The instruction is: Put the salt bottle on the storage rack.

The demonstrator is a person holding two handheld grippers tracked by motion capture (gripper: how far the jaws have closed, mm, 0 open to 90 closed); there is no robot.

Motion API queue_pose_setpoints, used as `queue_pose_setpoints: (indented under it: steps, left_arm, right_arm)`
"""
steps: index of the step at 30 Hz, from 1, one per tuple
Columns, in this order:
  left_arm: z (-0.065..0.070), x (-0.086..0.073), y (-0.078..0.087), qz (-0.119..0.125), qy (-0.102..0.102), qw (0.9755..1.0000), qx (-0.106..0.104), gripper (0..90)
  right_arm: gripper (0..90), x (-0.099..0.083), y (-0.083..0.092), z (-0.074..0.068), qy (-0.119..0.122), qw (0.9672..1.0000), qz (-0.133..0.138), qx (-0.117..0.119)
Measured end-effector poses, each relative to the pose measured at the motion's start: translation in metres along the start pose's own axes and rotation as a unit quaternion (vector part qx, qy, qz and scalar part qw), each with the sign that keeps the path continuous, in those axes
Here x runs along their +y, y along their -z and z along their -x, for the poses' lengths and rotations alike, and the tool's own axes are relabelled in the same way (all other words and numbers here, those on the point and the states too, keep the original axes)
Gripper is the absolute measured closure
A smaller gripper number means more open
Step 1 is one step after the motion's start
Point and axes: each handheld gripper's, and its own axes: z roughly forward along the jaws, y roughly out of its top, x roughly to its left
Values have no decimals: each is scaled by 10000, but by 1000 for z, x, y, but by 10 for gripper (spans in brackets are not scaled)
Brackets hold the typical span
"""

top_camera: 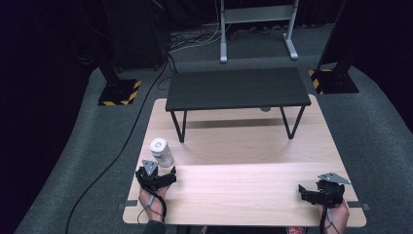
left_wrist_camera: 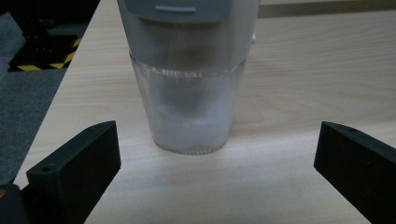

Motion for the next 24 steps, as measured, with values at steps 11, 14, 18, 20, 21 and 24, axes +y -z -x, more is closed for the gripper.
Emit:
queue_pose_setpoints:
  steps: [11,14,18,20,21,24]
  left_arm:
    - [-2,13,-21,17,-77,10000,6,0]
    - [-1,14,-25,85,-114,9999,23,0]
    - [0,16,-33,136,-101,9998,62,0]
    - [-2,16,-37,204,-29,9998,71,0]
    - [-5,16,-39,266,22,9996,36,0]
    - [-7,11,-45,488,48,9988,43,275]
  right_arm:
    - [0,1,0,-1,7,10000,-21,-21]
    - [0,1,-1,-3,18,10000,-28,-52]
    - [0,2,-1,-4,29,10000,-48,-66]
    - [0,1,-1,-4,29,10000,-38,-75]
    - [0,1,-1,-4,31,10000,-34,-80]
    - [0,1,-1,-5,43,9999,-33,-100]
